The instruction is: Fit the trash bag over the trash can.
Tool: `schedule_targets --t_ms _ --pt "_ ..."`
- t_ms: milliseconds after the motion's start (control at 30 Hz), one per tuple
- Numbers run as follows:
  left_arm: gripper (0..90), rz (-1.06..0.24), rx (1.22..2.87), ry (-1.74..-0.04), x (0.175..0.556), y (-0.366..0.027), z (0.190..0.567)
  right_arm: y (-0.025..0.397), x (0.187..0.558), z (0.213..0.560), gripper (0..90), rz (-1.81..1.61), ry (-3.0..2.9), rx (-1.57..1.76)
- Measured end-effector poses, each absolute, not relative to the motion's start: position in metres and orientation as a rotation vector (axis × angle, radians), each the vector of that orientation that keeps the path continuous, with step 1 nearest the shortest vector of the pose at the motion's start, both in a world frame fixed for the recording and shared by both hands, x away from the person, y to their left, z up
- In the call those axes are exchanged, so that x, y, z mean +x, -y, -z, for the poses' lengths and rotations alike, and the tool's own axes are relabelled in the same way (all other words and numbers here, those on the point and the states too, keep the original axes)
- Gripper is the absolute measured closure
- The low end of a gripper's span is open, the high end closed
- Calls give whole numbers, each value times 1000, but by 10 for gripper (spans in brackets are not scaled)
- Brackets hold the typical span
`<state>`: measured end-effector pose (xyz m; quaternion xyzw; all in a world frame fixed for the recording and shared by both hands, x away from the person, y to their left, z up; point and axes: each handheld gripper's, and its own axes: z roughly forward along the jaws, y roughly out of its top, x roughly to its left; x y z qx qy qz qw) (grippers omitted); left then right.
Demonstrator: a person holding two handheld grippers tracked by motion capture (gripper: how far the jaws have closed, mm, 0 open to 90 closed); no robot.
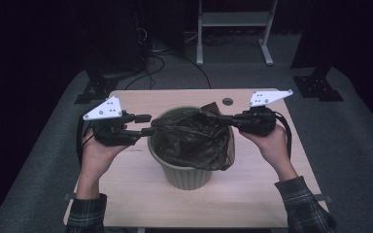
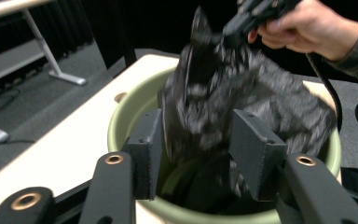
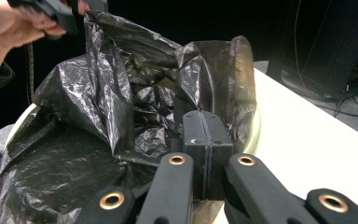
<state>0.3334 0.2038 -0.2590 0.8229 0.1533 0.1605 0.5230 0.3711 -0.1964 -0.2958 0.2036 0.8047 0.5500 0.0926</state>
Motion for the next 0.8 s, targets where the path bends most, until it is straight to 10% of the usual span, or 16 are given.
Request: schedule_targets --t_ms 567,800 --pt "536 -276 2038 -361 393 -139 260 191 367 294 900 -1669 -2413 525" --pt "900 -243 2088 -382 398 -139 268 193 365 293 900 -1675 -2407 515"
